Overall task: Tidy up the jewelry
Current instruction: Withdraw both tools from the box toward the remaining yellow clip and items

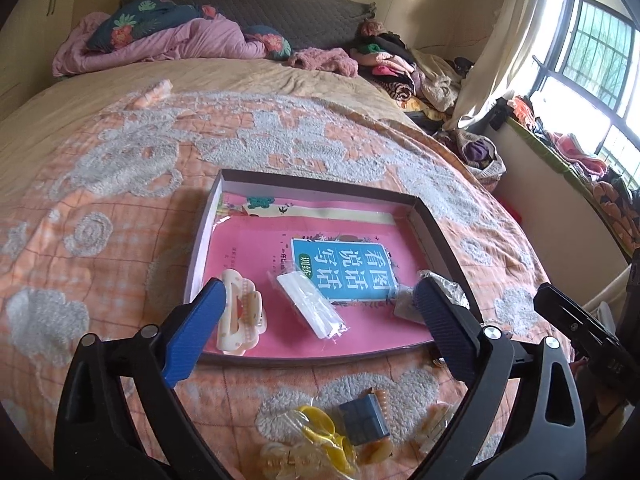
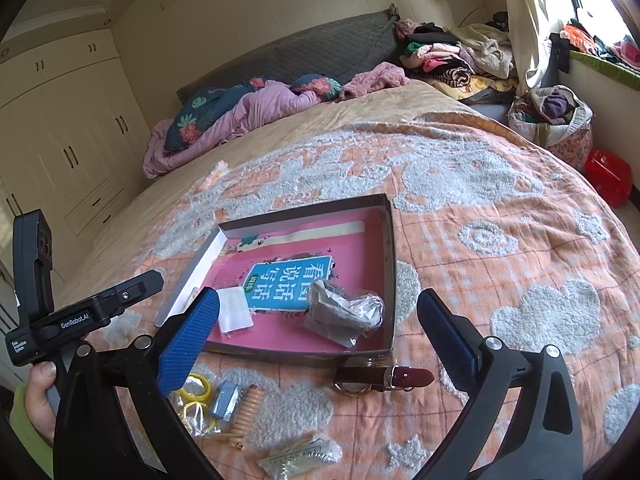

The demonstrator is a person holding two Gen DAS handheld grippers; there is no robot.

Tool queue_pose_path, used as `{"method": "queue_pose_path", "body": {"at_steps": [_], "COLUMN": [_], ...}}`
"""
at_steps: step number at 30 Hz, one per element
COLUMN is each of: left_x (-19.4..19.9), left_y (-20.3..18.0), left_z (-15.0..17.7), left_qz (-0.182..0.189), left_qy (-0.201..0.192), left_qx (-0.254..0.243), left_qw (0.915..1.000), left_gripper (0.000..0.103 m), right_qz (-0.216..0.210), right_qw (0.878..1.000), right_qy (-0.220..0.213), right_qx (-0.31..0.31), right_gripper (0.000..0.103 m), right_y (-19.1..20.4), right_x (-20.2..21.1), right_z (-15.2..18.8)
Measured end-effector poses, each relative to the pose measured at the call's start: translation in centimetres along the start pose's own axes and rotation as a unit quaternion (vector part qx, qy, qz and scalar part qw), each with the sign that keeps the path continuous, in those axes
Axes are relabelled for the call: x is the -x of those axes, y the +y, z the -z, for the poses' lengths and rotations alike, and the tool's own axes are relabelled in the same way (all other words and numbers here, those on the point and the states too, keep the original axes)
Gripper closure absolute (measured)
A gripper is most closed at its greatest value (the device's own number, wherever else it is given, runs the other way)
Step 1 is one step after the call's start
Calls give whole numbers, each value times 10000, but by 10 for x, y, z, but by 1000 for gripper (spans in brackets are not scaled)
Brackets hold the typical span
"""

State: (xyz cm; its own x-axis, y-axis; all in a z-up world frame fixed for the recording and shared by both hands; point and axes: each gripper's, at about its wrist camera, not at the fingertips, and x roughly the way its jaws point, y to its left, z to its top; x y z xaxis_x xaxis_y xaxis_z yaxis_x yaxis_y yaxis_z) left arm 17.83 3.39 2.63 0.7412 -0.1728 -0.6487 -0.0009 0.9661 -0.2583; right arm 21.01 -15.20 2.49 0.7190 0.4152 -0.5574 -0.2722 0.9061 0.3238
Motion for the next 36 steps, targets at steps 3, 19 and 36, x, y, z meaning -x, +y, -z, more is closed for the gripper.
{"method": "queue_pose_path", "body": {"at_steps": [3,19,36], "left_x": [8,44,61], "left_y": [2,12,11], "left_z": [1,12,43], "left_qz": [-11,-49,-125], "left_qy": [-65,-249,-35], "left_qx": [27,144,-57], "left_qw": [10000,9996,9999], "left_gripper": [12,10,10], "right_qz": [-39,-173,-213], "right_qw": [10000,9994,9985], "right_qy": [-54,-218,-154], "right_qx": [40,228,477], "right_gripper": [4,4,4], "right_y": [5,20,29], "right_x": [8,44,62], "right_z": [-1,2,17]}}
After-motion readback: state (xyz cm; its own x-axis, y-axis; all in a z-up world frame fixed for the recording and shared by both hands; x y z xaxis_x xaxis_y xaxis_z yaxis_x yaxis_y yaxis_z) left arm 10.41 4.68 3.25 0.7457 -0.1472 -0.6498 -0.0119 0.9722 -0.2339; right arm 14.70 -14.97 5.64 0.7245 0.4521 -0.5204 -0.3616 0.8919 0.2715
